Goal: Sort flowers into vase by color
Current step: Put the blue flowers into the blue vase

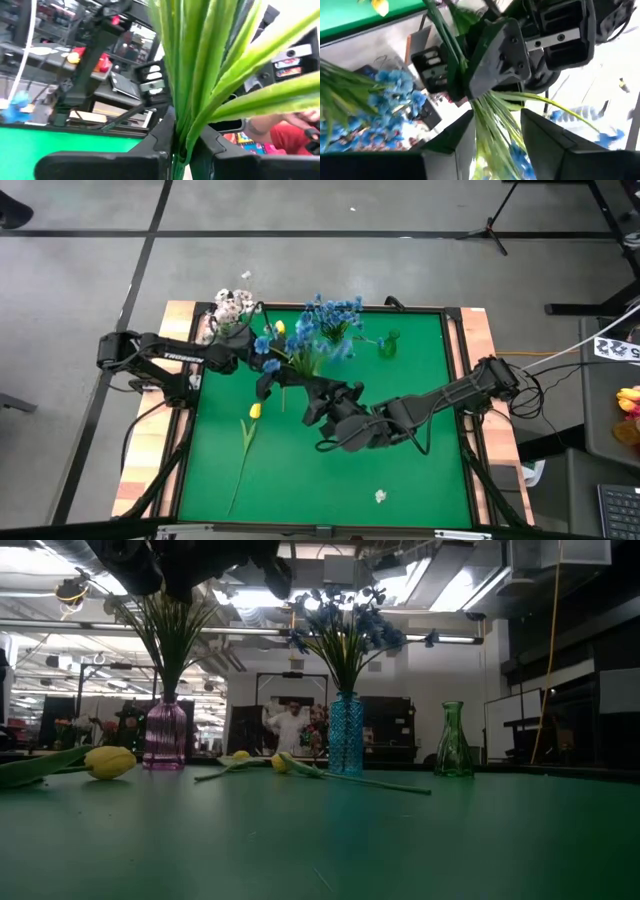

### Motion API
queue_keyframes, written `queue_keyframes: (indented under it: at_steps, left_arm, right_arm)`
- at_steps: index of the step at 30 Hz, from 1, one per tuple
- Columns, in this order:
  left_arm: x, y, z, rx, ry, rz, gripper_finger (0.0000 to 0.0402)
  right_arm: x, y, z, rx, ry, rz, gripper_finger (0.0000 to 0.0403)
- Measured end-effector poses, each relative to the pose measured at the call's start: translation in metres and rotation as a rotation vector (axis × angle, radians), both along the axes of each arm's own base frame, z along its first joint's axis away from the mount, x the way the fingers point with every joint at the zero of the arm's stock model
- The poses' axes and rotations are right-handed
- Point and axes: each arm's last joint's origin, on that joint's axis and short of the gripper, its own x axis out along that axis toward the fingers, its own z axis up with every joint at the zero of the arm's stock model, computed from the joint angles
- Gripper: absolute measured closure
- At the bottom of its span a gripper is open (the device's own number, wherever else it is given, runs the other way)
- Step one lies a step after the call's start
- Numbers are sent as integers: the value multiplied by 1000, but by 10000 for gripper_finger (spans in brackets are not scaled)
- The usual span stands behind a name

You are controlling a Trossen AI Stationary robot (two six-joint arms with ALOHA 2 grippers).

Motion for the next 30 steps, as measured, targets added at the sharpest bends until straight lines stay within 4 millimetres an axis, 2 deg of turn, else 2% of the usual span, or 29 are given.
queue_keyframes:
  at_steps: [4,8,14,23,27,30]
  left_arm:
    - [-1,9,0,-11,2,54,380]
    - [0,14,-1,20,-13,178,383]
    - [4,12,-9,115,37,427,381]
    - [6,-16,-2,356,-14,852,384]
    - [7,-25,2,414,-73,926,388]
    - [12,-29,-2,443,-108,940,389]
  right_arm:
    - [-5,2,0,17,-40,-68,245]
    - [-15,2,1,24,-95,-181,245]
    - [-49,9,5,6,-188,-298,245]
    - [-103,30,26,186,-457,-245,245]
    - [-116,38,33,255,-512,-208,245]
    - [-123,44,34,276,-525,-184,245]
